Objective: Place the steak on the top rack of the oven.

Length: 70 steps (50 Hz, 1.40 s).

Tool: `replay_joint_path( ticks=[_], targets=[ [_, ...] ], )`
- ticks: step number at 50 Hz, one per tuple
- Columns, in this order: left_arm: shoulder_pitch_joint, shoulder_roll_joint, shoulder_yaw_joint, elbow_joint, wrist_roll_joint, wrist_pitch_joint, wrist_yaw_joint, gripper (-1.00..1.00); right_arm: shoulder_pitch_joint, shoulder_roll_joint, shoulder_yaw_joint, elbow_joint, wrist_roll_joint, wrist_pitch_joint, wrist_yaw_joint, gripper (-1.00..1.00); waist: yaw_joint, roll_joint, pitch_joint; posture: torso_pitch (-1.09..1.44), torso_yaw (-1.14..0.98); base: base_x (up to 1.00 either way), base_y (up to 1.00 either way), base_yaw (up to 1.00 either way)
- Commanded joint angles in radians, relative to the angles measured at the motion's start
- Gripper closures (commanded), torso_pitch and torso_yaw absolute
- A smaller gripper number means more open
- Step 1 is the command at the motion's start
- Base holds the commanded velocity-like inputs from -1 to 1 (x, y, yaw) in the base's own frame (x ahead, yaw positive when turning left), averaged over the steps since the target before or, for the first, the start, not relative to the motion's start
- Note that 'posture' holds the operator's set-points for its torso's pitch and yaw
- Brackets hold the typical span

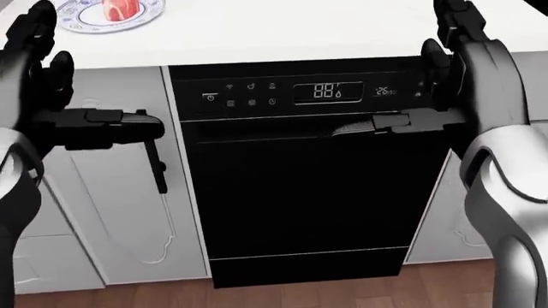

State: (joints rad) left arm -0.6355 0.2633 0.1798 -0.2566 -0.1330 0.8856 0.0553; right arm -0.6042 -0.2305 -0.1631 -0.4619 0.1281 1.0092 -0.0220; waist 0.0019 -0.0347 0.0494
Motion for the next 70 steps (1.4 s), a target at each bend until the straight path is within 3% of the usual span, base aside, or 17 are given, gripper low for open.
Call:
replay_joint_path(
  ticks=[1,8,12,18,22,24,32,35,38,40,48,51,59,62,65,67,70],
  targets=[
    [-0.032,0.017,0.015,-0.036,0.002,-0.024,0.001,-1.00,-0.032,-0.003,0.000,-0.029,-0.003,-0.024,0.000,-1.00,0.008,-0.021,-0.024,0.00,0.00,0.27,0.00,0.00],
    [-0.034,0.018,0.016,-0.035,0.004,-0.023,-0.001,-1.00,-0.036,0.000,0.002,-0.028,-0.007,-0.020,0.004,-1.00,-0.008,0.034,-0.018,0.00,0.00,0.27,0.03,0.00],
    [-0.034,0.018,0.020,-0.042,0.000,-0.014,0.002,-1.00,-0.036,0.002,0.002,-0.030,-0.009,-0.013,0.004,-1.00,-0.018,0.123,-0.044,0.00,0.00,0.27,0.09,0.00],
    [-0.024,0.022,0.023,-0.036,0.001,-0.026,0.001,-1.00,-0.034,0.006,0.007,-0.025,-0.014,-0.016,0.004,-1.00,-0.001,0.079,-0.032,0.00,0.00,0.27,0.18,0.00],
    [-0.021,0.018,0.019,-0.031,0.002,-0.034,0.003,-1.00,-0.027,0.009,0.010,-0.020,-0.018,-0.027,0.005,-1.00,0.011,0.013,-0.016,0.00,0.00,0.26,0.27,0.00],
    [-0.018,0.018,0.019,-0.037,0.002,-0.030,0.003,-1.00,-0.027,0.010,0.009,-0.028,-0.018,-0.019,0.004,-1.00,0.014,-0.027,-0.040,0.00,0.00,0.27,0.29,0.00],
    [-0.018,0.022,0.023,-0.061,0.000,-0.009,0.004,-1.00,-0.056,0.008,0.011,-0.050,-0.018,0.019,0.006,-1.00,-0.011,0.008,-0.033,0.00,0.00,0.27,0.32,0.00],
    [-0.020,0.024,0.026,-0.064,-0.001,-0.005,0.004,-1.00,-0.061,0.008,0.012,-0.053,-0.018,0.026,0.006,-1.00,-0.020,0.055,-0.032,0.00,0.00,0.26,0.34,0.00],
    [-0.021,0.025,0.024,-0.057,0.001,-0.010,0.003,-1.00,-0.058,0.008,0.012,-0.047,-0.019,0.018,0.008,-1.00,-0.027,0.130,-0.068,0.00,0.00,0.26,0.34,0.00],
    [-0.023,0.025,0.025,-0.063,-0.001,-0.003,0.004,-1.00,-0.063,0.006,0.008,-0.050,-0.018,0.025,0.008,-1.00,-0.017,0.121,-0.029,0.00,0.00,0.26,0.34,0.00],
    [-0.020,0.025,0.026,-0.062,0.001,-0.005,0.003,-1.00,-0.058,0.008,0.010,-0.049,-0.018,0.020,0.007,-1.00,0.007,0.036,-0.025,0.00,0.00,0.26,0.34,0.00],
    [-0.017,0.024,0.025,-0.065,0.001,-0.005,0.004,-1.00,-0.055,0.011,0.012,-0.051,-0.019,0.021,0.007,-1.00,0.013,-0.016,-0.037,0.00,0.00,0.26,0.34,0.00],
    [-0.021,0.020,0.022,-0.044,0.003,-0.021,0.006,-1.00,-0.062,0.008,0.010,-0.034,-0.019,0.010,0.010,-1.00,-0.008,0.002,-0.036,0.00,0.00,0.26,0.34,0.00],
    [-0.021,0.018,0.019,-0.037,0.005,-0.026,0.006,-1.00,-0.060,0.005,0.007,-0.033,-0.018,0.006,0.012,-1.00,-0.017,0.047,-0.030,0.00,0.00,0.26,0.34,0.00],
    [-0.015,0.017,0.019,-0.040,0.005,-0.027,0.004,-1.00,-0.050,0.007,0.005,-0.032,-0.018,-0.005,0.010,-1.00,-0.020,0.127,-0.069,0.00,0.00,0.26,0.34,0.00],
    [-0.010,0.018,0.021,-0.043,0.005,-0.028,0.003,-1.00,-0.046,0.008,0.005,-0.033,-0.017,-0.010,0.009,-1.00,-0.012,0.112,-0.027,0.00,0.00,0.22,0.25,0.00],
    [-0.012,0.018,0.021,-0.047,0.005,-0.022,0.004,-1.00,-0.047,0.010,0.005,-0.034,-0.015,-0.010,0.006,-1.00,-0.006,0.107,-0.038,0.00,0.00,0.08,0.01,0.00]
  ],
)
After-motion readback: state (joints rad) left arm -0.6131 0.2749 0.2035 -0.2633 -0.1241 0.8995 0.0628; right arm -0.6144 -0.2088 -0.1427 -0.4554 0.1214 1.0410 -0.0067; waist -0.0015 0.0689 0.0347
